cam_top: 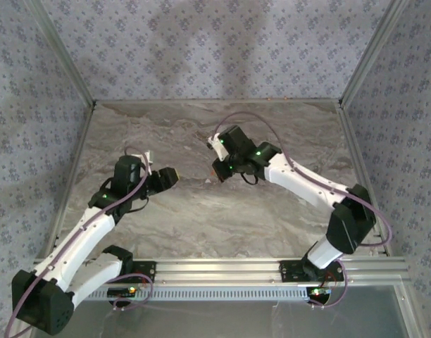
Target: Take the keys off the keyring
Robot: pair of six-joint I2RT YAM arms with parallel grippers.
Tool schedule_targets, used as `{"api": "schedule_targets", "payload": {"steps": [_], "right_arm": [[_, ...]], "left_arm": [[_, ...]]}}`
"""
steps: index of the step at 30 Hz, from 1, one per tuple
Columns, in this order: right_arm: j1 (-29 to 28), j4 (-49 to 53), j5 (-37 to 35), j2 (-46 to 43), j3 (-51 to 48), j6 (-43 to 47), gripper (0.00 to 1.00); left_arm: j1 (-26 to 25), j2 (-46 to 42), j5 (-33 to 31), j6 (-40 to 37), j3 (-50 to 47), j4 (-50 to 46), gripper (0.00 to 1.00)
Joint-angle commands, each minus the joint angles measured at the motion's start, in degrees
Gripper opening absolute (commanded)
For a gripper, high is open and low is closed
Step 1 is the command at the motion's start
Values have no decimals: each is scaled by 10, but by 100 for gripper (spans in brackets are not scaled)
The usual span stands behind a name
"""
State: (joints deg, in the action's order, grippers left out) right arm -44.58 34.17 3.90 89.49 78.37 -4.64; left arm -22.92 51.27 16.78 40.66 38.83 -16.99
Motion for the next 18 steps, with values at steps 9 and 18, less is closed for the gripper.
{"api": "schedule_targets", "payload": {"steps": [9,18], "right_arm": [[-2,107,76,-76,117,35,4],[6,103,150,-111,139,41,4]], "left_arm": [[-19,-13,109,-74,104,20,70],[-83,-29,140,-160,95,162,77]]}}
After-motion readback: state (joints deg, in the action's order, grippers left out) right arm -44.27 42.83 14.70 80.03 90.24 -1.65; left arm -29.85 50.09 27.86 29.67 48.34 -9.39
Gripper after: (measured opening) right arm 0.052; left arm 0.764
